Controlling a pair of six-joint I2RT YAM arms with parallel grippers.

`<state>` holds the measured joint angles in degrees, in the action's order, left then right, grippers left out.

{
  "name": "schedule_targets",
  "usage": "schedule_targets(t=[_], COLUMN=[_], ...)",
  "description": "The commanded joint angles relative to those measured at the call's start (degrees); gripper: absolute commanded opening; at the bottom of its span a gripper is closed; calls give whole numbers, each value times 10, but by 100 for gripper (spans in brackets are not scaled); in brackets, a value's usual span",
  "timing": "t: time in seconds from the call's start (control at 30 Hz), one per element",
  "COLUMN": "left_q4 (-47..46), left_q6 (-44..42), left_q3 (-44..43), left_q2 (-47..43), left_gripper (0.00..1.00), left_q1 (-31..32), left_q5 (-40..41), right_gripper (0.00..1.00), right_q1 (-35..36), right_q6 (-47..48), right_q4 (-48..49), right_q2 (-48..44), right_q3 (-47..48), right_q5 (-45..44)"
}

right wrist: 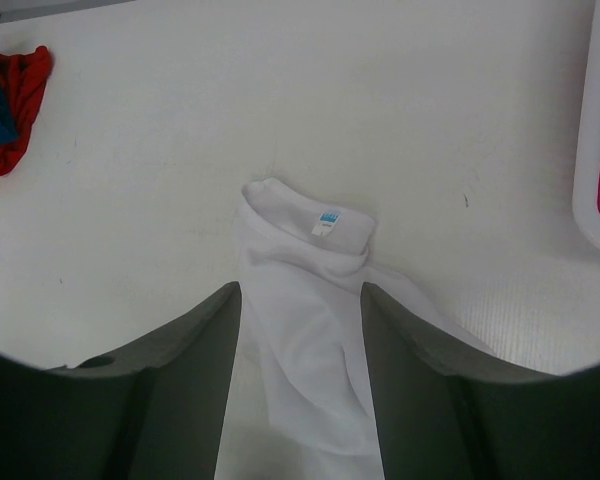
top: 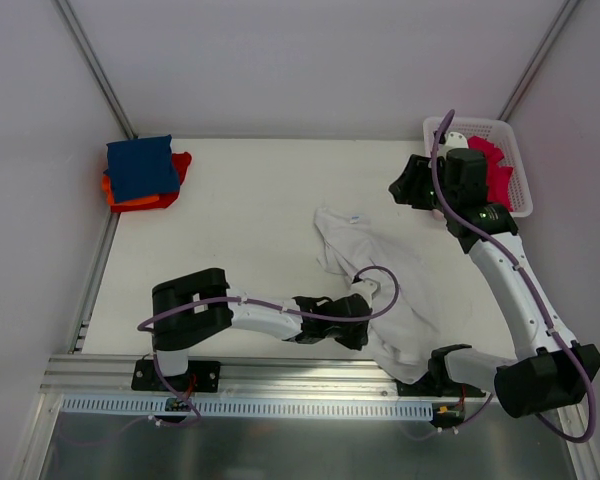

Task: Fold and stack the t-shirts
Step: Move the tshirt to the center of the board, then flatten the tshirt out

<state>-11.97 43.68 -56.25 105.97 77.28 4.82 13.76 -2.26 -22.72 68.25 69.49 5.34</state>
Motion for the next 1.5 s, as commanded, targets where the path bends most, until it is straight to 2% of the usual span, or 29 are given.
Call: schedule_targets(t=[0.0, 0.2, 0.33, 0.57, 0.8, 0.83, 0.87, 0.9, 0.93, 1.2, 1.27, 1.3, 1.37, 1.43, 1.47], left_q4=[34, 160, 228, 366, 428, 429, 433, 433, 433, 434, 433, 433, 433, 433, 433], left_q6=[-11, 18, 54, 112, 107, 102, 100, 100, 95, 104, 114, 122, 132, 148, 153], left_q3=[8, 40, 100, 154, 169, 167, 167, 166, 163, 163, 175, 185, 198, 216, 222], left_q2=[-36, -123, -204, -378, -463, -465, -463, -460, -459, -434, -438, -442, -453, -468, -474], left_gripper=[0, 0, 0, 0, 0, 8, 21, 93, 99, 99, 85, 71, 62, 47, 45], left_q1=[2, -20, -77, -176, -262, -268, -273, -278, -280, -279, -279, -279, -278, -276, -271], left_q5=[30, 100, 128, 207, 254, 258, 261, 264, 263, 235, 227, 224, 212, 203, 194], right_gripper=[55, 55, 55, 55, 55, 55, 55, 55, 55, 55, 55, 55, 55, 55, 55], right_q1=[-8, -15, -18, -24, -28, -29, -29, -28, -29, -29, -29, -29, -29, -30, -29], right_q6=[9, 10, 10, 9, 6, 6, 5, 6, 5, 4, 4, 4, 4, 4, 3], right_q4=[5, 6, 8, 20, 29, 29, 29, 30, 31, 37, 38, 39, 40, 43, 44], right_q2=[-15, -13, -11, -7, -3, -2, -2, -1, -2, 0, 3, 5, 6, 9, 10], right_q3=[-1, -3, -7, -19, -24, -23, -24, -25, -27, -34, -35, -35, -37, -39, -39], right_q5=[9, 12, 17, 26, 37, 38, 41, 42, 43, 47, 48, 47, 48, 49, 49])
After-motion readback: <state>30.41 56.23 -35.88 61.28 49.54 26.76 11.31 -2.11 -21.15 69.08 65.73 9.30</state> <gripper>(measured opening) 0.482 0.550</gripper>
